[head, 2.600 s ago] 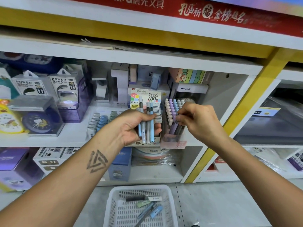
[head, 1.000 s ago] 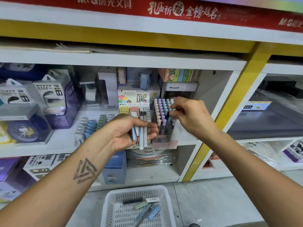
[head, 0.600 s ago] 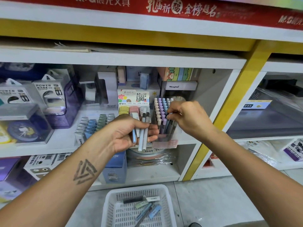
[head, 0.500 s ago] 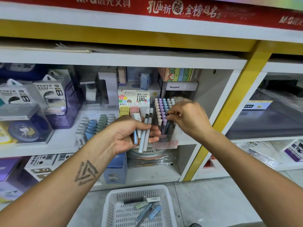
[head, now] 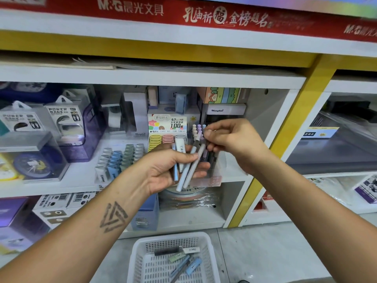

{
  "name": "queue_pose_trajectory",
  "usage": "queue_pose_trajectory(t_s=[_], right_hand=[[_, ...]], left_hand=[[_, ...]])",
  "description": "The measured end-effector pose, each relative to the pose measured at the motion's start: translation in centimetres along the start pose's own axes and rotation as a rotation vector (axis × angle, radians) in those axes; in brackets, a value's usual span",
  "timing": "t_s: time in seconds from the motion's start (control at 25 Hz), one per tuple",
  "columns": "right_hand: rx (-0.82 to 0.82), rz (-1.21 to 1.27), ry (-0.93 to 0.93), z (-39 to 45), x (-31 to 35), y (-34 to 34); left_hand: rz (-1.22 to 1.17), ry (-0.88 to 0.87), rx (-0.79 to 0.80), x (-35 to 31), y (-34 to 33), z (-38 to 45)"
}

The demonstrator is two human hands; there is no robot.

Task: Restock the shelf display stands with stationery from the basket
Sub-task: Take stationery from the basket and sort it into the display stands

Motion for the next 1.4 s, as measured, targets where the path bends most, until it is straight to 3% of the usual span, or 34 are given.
queue_pose_trajectory(t_s=[0.08, 0.2, 0.32, 0.56, 0.68, 0.84, 0.96, 1.16, 1.4], right_hand=[[-0.111, 0.027, 0.07, -0.1, 1.3, 2.4], [-0.236, -0.297, 0.317, -0.7, 3.5, 4.9], [-0.215, -0.587, 0.413, -1.3, 3.0, 3.5], [-0.121, -0.933, 0.41, -1.4, 0.4, 0.4], [-0.125, -0.874, 0.412, -1.2, 0.8, 0.8], [-0.264, -0.364, 0.29, -0.1, 2.0, 6.2], [-0.33, -0.555, 0.327, -0.6, 1.7, 6.8], [-0.19, -0.91, 0.437, -1.1, -0.7, 3.1], [-0.163, -0.9, 0.514, -1.6, -0.7, 2.9]], left_hand=[[-0.008, -0.026, -0.06, -0.5, 0.8, 0.1], [-0.049, -0.06, -0.155, -1.4, 2.0, 0.0], [-0.057, -0.062, -0.188, -1.4, 2.2, -0.2], [-0.062, -0.042, -0.172, -0.9, 1.7, -0.4], [-0.054, -0.033, -0.167, -0.9, 1.9, -0.4], [-0.038, -0.026, -0.14, -0.8, 1.7, -0.4], [-0.022, -0.013, -0.118, -0.4, 1.3, -0.2], [0.009, 0.007, -0.099, 0.3, 0.8, 0.0], [-0.002, 0.026, -0.089, 0.6, 0.5, 0.2]])
Point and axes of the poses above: each hand's wrist, its own z-axis towards the middle knuckle, its own y-axis out of the back of the hand, x = y × z, the point moved 7 cm from there along z, towards the middle knuckle, and after that the axes turned 6 degrees about -z, right-handed, at the moved point
